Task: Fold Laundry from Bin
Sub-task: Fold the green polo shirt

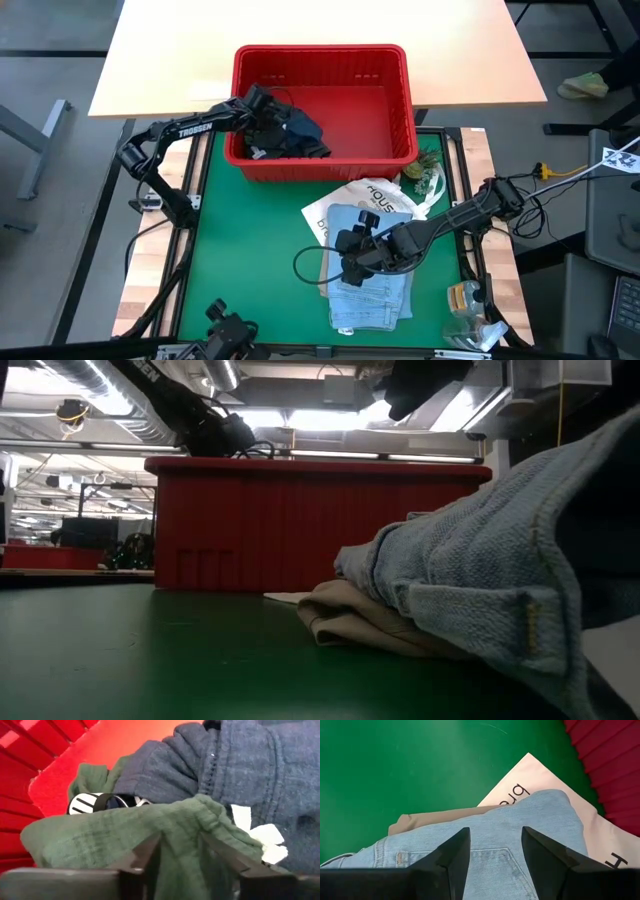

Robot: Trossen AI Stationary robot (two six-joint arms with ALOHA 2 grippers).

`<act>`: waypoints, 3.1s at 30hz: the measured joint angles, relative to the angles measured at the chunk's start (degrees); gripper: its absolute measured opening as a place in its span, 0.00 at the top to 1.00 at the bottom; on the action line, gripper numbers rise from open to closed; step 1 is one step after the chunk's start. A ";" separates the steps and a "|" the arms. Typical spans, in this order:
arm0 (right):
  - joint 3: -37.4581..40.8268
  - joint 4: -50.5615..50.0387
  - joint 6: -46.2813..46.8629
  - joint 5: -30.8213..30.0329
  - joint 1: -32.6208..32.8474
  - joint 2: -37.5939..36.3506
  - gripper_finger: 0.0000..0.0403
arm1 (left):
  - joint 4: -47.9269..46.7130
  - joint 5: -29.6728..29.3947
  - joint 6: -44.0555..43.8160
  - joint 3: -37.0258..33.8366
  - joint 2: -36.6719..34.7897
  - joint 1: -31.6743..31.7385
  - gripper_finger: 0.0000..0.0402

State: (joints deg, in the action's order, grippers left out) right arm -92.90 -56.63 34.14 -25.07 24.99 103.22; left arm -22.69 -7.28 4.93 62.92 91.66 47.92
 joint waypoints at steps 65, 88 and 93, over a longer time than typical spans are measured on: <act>-26.65 -0.63 -15.16 0.69 -21.83 2.40 0.56 | 29.91 33.59 -28.57 -0.03 -28.83 -4.76 1.00; -26.60 7.16 -15.16 13.19 -25.66 5.79 0.56 | -4.62 2.58 4.85 -0.03 -23.30 -2.49 0.67; -26.60 7.17 -15.16 14.64 -25.66 5.79 0.55 | -6.74 2.25 4.68 -0.03 -17.71 -2.51 0.66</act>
State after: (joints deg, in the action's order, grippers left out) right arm -119.50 -49.46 18.98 -10.43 -0.67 109.01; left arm -29.44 -5.02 9.61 62.89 73.94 45.41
